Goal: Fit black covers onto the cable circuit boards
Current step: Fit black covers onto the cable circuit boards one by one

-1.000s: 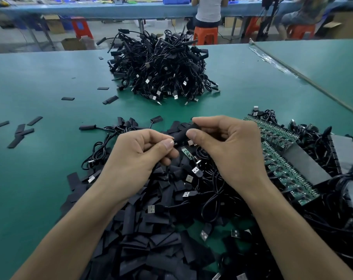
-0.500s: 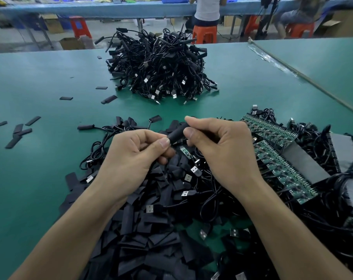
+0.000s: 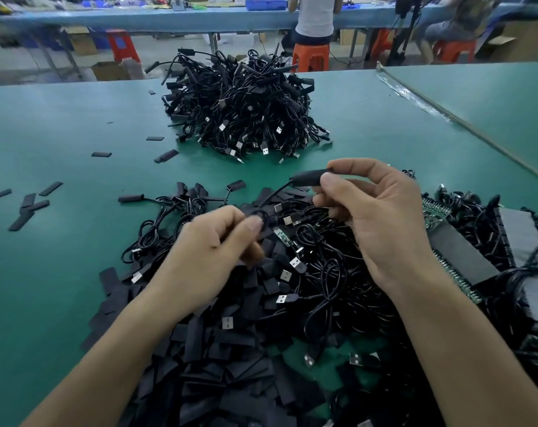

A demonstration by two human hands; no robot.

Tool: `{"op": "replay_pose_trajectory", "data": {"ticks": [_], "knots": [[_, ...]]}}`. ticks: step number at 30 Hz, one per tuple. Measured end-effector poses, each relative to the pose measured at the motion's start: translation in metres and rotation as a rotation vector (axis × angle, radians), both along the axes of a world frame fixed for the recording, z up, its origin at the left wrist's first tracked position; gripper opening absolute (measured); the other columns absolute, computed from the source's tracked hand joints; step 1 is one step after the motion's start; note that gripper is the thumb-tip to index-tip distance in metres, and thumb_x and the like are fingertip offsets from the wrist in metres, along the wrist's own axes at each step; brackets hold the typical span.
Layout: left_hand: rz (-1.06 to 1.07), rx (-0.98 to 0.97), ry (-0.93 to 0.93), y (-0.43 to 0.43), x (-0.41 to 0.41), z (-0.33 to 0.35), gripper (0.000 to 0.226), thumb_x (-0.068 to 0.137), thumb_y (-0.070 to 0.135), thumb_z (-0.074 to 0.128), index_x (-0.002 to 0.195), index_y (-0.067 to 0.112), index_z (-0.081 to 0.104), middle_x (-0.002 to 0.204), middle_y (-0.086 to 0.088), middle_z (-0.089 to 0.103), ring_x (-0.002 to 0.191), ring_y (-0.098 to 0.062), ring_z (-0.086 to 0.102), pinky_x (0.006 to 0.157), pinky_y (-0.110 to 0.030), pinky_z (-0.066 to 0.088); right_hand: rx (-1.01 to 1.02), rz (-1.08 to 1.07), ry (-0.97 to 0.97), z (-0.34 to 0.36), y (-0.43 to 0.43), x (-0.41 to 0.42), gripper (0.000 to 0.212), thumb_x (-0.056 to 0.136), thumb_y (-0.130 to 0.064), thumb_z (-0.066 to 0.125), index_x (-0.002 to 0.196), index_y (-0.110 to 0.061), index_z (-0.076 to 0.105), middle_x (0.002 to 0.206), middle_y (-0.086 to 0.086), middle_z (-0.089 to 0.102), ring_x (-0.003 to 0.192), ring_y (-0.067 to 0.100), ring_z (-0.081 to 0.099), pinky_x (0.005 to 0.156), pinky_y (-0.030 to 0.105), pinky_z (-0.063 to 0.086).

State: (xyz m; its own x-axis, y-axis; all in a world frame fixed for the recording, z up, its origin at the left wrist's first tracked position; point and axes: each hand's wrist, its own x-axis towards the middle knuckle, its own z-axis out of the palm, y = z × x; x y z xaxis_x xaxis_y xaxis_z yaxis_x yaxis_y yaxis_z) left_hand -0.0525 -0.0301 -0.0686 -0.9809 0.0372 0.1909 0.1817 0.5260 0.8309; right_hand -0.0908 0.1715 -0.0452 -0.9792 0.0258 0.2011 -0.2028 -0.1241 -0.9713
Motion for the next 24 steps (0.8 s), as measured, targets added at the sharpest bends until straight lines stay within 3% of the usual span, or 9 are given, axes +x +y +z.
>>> {"op": "replay_pose_trajectory", "data": {"ticks": [2, 5, 6, 9, 11, 13, 18, 21, 24], "knots": [[0.123, 0.1, 0.036, -0.006, -0.006, -0.005, 0.028, 0.099, 0.039, 0.049, 0.076, 0.027, 0.06, 0.055, 0.007, 0.063, 0.043, -0.007, 0.054, 0.045, -0.021, 0.046, 0.239, -0.08, 0.01, -0.001, 0.005, -0.002, 0.019, 0.088, -0.016, 0.073, 0.103, -0.027, 0.07, 0.077, -0.003, 0.076, 0.068, 0.027, 0.07, 0.063, 0.037, 0.057], [0.355, 0.072, 0.062, -0.027, -0.017, -0.017, 0.029, 0.102, 0.041, 0.046, 0.082, 0.033, 0.064, 0.05, 0.009, 0.043, 0.045, -0.015, 0.036, 0.046, -0.034, 0.032, 0.718, -0.161, 0.028, -0.001, 0.019, -0.004, 0.024, 0.089, -0.024, 0.071, 0.112, -0.028, 0.072, 0.083, -0.013, 0.074, 0.08, 0.004, 0.069, 0.08, 0.023, 0.055], [0.381, 0.029, 0.036, -0.034, -0.022, -0.021, 0.025, 0.103, 0.038, 0.046, 0.086, 0.034, 0.064, 0.054, 0.011, 0.044, 0.048, -0.015, 0.037, 0.05, -0.035, 0.032, 0.888, -0.182, 0.014, 0.0, 0.023, -0.003, 0.024, 0.089, -0.026, 0.07, 0.113, -0.028, 0.071, 0.091, -0.013, 0.073, 0.088, 0.005, 0.068, 0.086, 0.026, 0.054], [0.358, -0.19, -0.119, -0.041, -0.025, -0.029, 0.04, 0.101, 0.02, 0.05, 0.14, 0.026, 0.054, 0.099, 0.003, 0.061, 0.079, -0.009, 0.054, 0.075, -0.03, 0.038, 1.276, -0.258, -0.134, 0.009, 0.031, 0.001, 0.03, 0.089, -0.03, 0.068, 0.118, -0.036, 0.066, 0.12, -0.002, 0.066, 0.116, 0.025, 0.057, 0.101, 0.044, 0.045], [0.379, -0.283, -0.134, -0.038, -0.022, -0.029, 0.061, 0.097, 0.015, 0.055, 0.155, 0.015, 0.033, 0.123, -0.002, 0.047, 0.104, -0.013, 0.047, 0.089, -0.019, 0.028, 1.325, -0.232, -0.229, 0.016, 0.035, 0.003, 0.036, 0.086, -0.027, 0.069, 0.12, -0.038, 0.062, 0.128, 0.001, 0.058, 0.122, 0.028, 0.051, 0.103, 0.046, 0.043], [0.385, -0.303, -0.083, -0.034, -0.019, -0.027, 0.071, 0.093, 0.009, 0.061, 0.156, 0.016, 0.029, 0.131, -0.007, 0.042, 0.116, -0.019, 0.046, 0.098, -0.017, 0.024, 1.319, -0.182, -0.259, 0.019, 0.036, 0.004, 0.041, 0.084, -0.021, 0.071, 0.121, -0.037, 0.061, 0.129, 0.003, 0.052, 0.123, 0.029, 0.048, 0.103, 0.046, 0.045], [0.419, -0.327, 0.102, -0.03, -0.015, -0.021, 0.067, 0.087, -0.003, 0.064, 0.148, 0.019, 0.047, 0.142, -0.007, 0.046, 0.129, -0.02, 0.047, 0.108, -0.022, 0.024, 1.335, -0.169, -0.352, 0.021, 0.035, 0.004, 0.046, 0.084, -0.016, 0.07, 0.122, -0.039, 0.056, 0.121, 0.004, 0.038, 0.124, 0.034, 0.042, 0.103, 0.049, 0.044], [0.43, -0.378, 0.125, -0.026, -0.014, -0.021, 0.058, 0.088, 0.006, 0.067, 0.142, 0.018, 0.054, 0.143, -0.005, 0.046, 0.134, -0.023, 0.037, 0.111, -0.026, 0.023, 1.33, -0.182, -0.347, 0.018, 0.036, 0.003, 0.046, 0.083, -0.016, 0.07, 0.121, -0.038, 0.056, 0.123, 0.006, 0.039, 0.122, 0.035, 0.043, 0.103, 0.05, 0.043], [0.456, -0.443, 0.164, -0.023, -0.012, -0.019, 0.048, 0.086, 0.02, 0.072, 0.133, 0.022, 0.062, 0.139, -0.002, 0.05, 0.131, -0.026, 0.036, 0.11, -0.038, 0.028, 1.266, -0.228, -0.167, 0.017, 0.036, 0.004, 0.044, 0.079, -0.017, 0.079, 0.116, -0.034, 0.063, 0.112, 0.002, 0.044, 0.113, 0.029, 0.05, 0.096, 0.038, 0.043]]}}
